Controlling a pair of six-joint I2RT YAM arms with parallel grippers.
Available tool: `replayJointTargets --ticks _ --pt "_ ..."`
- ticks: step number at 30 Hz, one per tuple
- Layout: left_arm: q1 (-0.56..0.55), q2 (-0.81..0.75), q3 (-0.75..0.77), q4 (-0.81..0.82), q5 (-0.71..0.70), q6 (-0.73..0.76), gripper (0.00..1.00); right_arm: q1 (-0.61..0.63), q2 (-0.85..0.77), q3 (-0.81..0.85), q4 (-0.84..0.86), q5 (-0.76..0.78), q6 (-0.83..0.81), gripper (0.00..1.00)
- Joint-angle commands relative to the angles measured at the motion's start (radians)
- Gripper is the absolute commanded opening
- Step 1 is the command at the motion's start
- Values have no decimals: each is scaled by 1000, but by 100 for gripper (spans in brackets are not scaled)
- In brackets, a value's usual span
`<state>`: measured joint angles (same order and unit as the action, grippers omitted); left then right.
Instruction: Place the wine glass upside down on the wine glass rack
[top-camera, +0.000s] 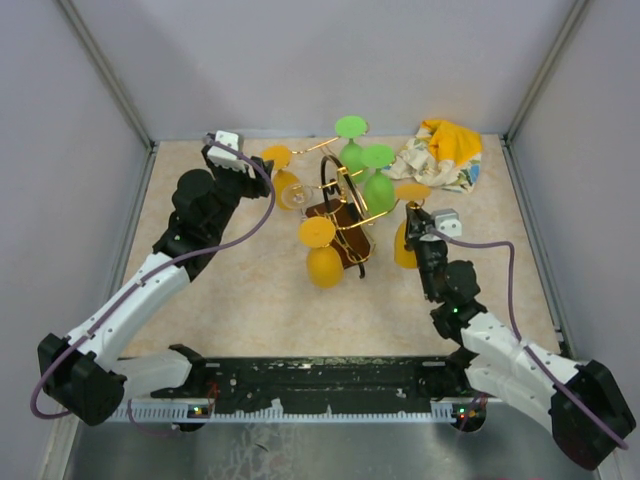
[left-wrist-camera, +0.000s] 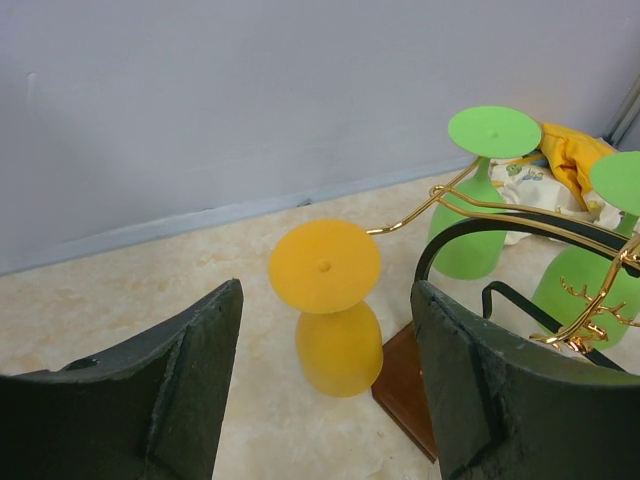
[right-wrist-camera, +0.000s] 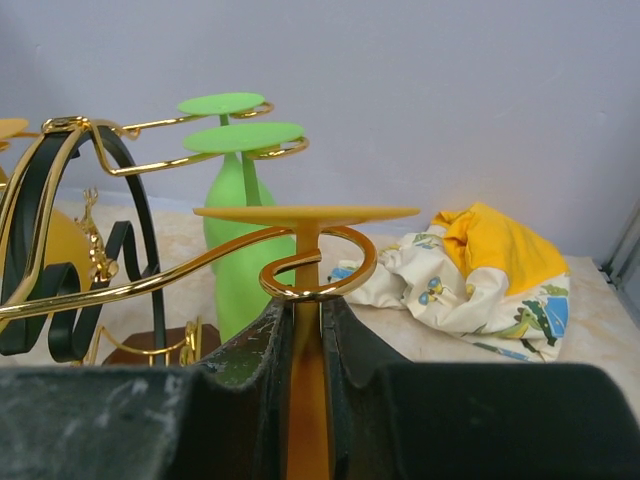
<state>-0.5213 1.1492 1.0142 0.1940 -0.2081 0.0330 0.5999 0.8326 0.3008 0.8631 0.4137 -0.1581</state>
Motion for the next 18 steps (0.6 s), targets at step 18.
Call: replayJointTargets --ticks 18 --pt "14 -9 -20 15 12 -10 74 -3 86 -61 316 158 -86 0"
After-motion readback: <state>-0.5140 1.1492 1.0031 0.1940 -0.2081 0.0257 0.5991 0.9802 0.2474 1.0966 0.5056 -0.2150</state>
